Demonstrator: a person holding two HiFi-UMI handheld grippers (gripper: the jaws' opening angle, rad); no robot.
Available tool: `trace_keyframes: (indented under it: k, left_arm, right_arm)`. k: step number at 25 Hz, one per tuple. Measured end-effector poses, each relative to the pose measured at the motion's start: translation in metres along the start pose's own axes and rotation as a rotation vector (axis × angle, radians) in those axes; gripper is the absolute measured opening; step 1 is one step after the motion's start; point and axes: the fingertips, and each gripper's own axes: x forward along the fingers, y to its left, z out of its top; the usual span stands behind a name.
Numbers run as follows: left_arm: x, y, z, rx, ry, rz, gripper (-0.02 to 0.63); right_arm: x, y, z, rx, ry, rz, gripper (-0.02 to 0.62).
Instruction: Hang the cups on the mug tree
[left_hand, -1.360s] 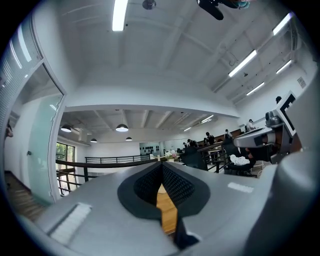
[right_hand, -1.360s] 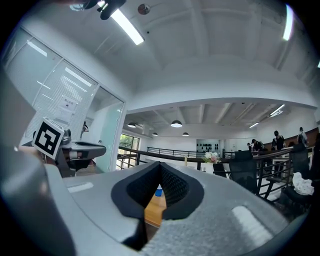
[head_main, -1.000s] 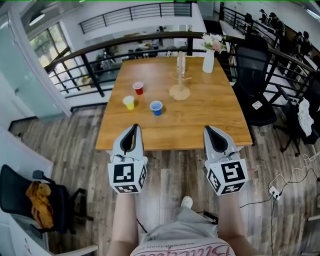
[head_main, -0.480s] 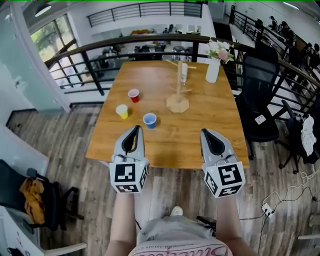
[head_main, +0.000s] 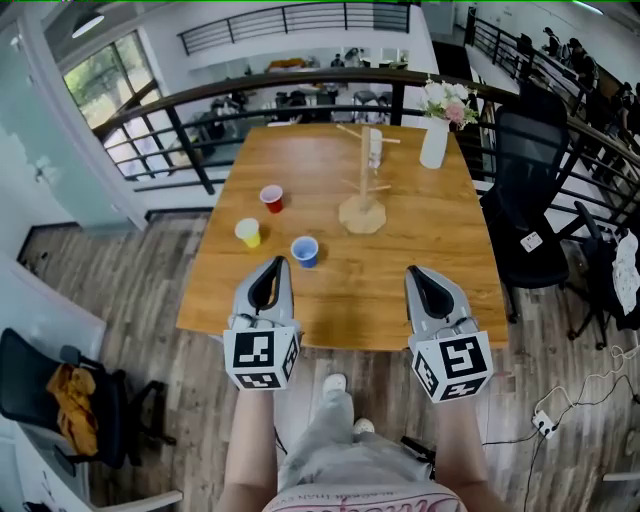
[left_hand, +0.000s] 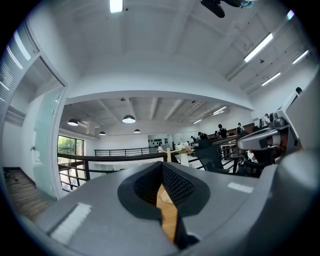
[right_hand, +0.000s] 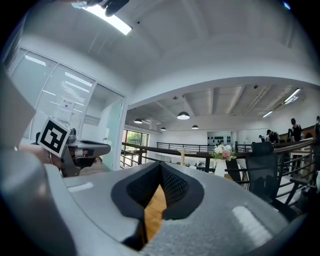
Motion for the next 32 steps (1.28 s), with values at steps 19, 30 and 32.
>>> trace_keyframes:
  k: [19,30,32]
  left_arm:
    - [0.120,0.063,-0.004,-0.039,-0.051,-0.048,0.011]
    - [0.165,0.086,-0.025,-0.053,0.005,-0.167,0.207]
    - [0.168,0.084,-0.031,-0.065,0.019,-0.195,0.289]
  right_arm:
    - [0.116,-0.037,0.004,-0.053,0.026,-0.056,0.002]
    - [0.169,-0.044,0.000,-0.049,0.061,-0.096,0.002]
    - [0.173,-0.042,-0.004,-0.047,0.076,-0.096,0.002]
